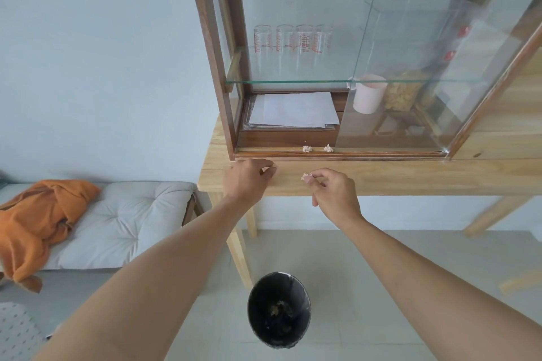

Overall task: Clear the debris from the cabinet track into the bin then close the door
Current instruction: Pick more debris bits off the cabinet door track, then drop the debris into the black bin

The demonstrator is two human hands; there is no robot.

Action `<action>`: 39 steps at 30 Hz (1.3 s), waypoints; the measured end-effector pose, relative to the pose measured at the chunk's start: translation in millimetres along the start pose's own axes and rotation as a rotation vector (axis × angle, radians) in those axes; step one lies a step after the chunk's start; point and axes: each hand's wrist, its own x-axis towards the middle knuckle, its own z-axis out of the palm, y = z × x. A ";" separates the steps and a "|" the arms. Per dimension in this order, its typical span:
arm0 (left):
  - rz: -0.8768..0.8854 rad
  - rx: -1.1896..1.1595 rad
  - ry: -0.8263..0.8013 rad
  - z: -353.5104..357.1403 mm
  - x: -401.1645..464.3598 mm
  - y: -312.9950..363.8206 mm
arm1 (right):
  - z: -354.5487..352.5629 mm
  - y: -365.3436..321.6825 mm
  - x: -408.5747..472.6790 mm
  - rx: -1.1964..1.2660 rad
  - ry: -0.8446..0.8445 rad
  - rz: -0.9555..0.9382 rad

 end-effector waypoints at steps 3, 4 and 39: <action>0.007 -0.037 -0.036 -2.9 -24.7 -7.3 | 7.0 2.0 -17.4 -0.011 -0.015 0.019; 0.007 -0.045 -0.042 -3.7 -32.2 -9.8 | 9.3 4.0 -23.7 -0.014 -0.018 0.023; -0.320 0.117 -0.449 177.5 -152.6 -130.4 | 111.0 187.0 -88.3 -0.289 -0.400 0.274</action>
